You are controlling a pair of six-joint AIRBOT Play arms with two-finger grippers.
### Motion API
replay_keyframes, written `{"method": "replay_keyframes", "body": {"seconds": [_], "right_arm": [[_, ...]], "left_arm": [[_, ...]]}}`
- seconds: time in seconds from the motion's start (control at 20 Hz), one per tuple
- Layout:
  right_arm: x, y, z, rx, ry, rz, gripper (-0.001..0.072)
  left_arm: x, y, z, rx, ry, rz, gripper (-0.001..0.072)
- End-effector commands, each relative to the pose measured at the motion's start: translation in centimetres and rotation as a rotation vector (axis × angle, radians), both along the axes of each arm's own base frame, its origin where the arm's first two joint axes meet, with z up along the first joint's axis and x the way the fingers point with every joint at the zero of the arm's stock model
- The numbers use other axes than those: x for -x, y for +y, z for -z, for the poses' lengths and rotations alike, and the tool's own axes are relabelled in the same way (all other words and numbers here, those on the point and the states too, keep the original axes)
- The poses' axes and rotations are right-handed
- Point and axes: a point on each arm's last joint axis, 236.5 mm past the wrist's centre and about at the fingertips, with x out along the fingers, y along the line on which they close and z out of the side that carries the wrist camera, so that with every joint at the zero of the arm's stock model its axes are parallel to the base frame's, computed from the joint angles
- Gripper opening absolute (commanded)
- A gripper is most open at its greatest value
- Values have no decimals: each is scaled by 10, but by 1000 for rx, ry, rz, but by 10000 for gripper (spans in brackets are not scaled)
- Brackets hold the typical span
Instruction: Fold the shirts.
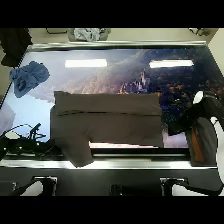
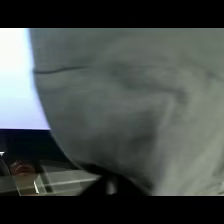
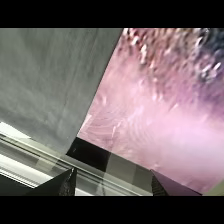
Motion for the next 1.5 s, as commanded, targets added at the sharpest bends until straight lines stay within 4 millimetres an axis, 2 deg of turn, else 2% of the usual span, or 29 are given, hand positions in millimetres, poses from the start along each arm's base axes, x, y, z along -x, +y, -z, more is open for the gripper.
{"method": "replay_keyframes", "body": {"seconds": [0.0, 0.05, 0.15, 0.25, 0.6, 0.65, 0.85, 0.9, 1.1, 1.2, 1.25, 1.35, 1.45], "right_arm": [[17, 4, 5, 5, -17, 1, 536], [28, 7, 10, 1, -10, 4, 536], [48, 31, 17, -87, 2, 19, 543], [55, 51, 22, -163, -15, 28, 573], [56, 59, 49, -162, -42, 147, 571], [52, 58, 53, -155, -58, 174, 528], [30, 60, 55, -162, -147, 221, 75], [29, 60, 55, -162, -148, 220, 41], [36, 63, 53, -184, -138, 136, 37], [35, 64, 45, -195, -161, 92, 36], [30, 63, 37, -194, -189, 71, 36], [10, 59, 14, -180, -282, 49, 36], [-16, 53, -17, -161, -392, 35, 33]], "left_arm": [[-8, 10, 13, -73, -32, -43, 32], [-9, 11, 13, -73, -36, -41, 31], [-11, 11, 11, -78, -48, -39, 31], [-15, 13, 6, -88, -76, -33, 30], [-25, 17, -11, -122, -164, -36, 29], [-25, 17, -13, -124, -170, -36, 29], [-26, 17, -14, -126, -174, -36, 29], [-25, 17, -14, -125, -172, -35, 29], [-26, 17, -16, -124, -175, -30, 29], [-37, 20, -28, -130, -211, -9, 28], [-47, 24, -40, -142, -250, 4, 27], [-74, 35, -74, -184, -357, 3, 24], [-102, 43, -118, -217, -471, -34, 23]]}}
